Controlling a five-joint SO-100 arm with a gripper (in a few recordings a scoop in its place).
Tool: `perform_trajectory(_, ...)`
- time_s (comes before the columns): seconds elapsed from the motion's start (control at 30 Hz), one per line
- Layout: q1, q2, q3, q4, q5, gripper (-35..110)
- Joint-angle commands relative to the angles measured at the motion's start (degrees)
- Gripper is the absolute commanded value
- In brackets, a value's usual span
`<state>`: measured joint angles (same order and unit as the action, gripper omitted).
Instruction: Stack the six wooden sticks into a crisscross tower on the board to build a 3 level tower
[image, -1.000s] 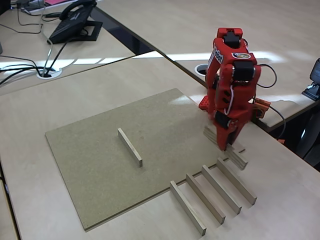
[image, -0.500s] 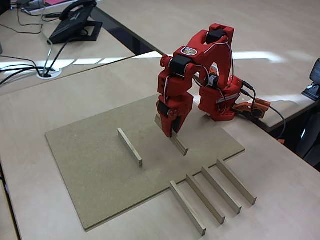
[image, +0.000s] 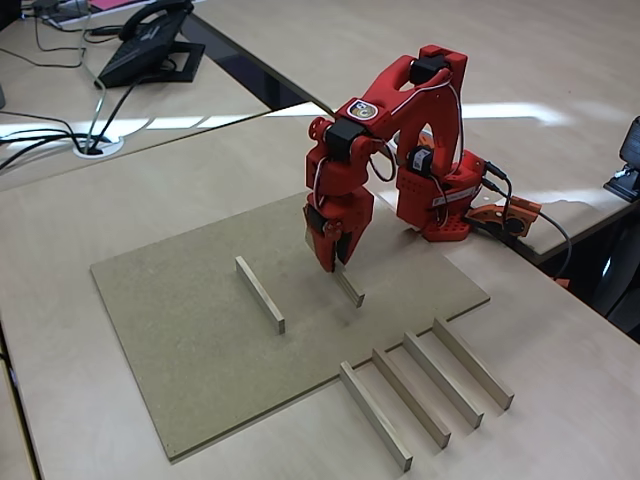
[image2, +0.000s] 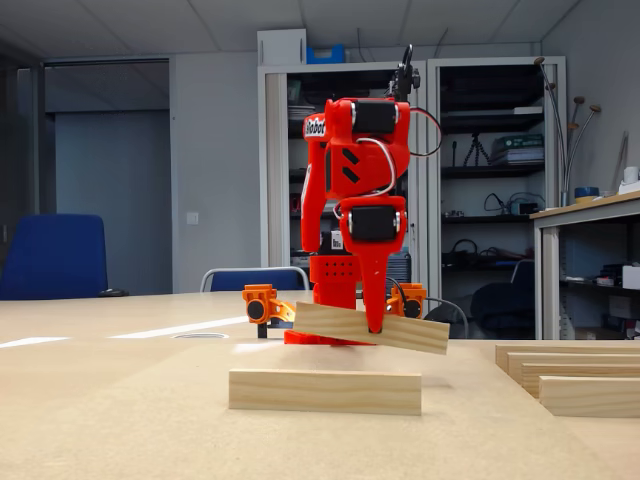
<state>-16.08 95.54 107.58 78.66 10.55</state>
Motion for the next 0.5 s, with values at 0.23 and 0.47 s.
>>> perform_trajectory(0.23, 3.52, 3.69, 5.27, -4.04, -3.52, 0)
perform_trajectory(0.47, 6.06, 4.13, 7.56, -6.33, -6.15, 0)
